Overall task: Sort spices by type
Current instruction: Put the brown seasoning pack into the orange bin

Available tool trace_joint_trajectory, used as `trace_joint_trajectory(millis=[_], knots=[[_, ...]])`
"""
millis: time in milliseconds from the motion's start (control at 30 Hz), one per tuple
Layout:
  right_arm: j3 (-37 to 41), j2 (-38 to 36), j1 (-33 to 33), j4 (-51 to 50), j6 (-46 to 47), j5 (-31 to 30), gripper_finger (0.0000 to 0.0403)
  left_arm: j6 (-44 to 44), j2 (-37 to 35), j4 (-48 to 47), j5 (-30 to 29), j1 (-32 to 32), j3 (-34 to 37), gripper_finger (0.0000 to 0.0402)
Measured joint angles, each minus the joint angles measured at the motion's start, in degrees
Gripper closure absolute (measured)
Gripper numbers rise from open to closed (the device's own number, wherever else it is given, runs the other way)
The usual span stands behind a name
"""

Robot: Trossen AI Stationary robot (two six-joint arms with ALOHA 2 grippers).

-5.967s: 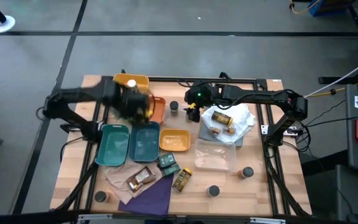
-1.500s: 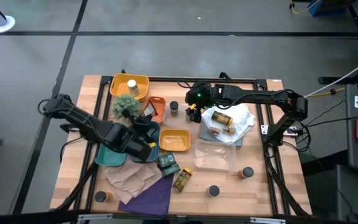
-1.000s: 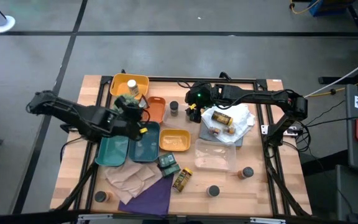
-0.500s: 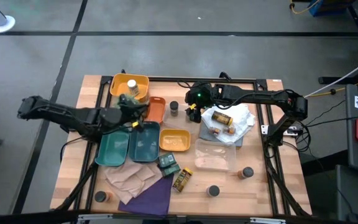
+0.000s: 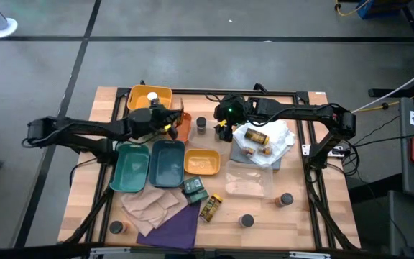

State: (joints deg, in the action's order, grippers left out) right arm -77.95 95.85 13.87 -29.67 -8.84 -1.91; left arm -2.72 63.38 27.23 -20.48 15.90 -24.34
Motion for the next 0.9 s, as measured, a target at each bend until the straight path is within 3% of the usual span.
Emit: trace_joint_trajectory(millis=[400, 900], knots=[[0.0, 0.0, 0.0, 0.0, 0.0, 0.0, 0.0132, 2.1, 13.5, 9.7, 0.6, 2.0, 0.0, 0.0401], [0.0, 0.0, 0.0, 0.0, 0.0, 0.0, 0.0132, 3.4, 18.2, 9.4, 0.4, 2.2, 0.0, 0.0401]])
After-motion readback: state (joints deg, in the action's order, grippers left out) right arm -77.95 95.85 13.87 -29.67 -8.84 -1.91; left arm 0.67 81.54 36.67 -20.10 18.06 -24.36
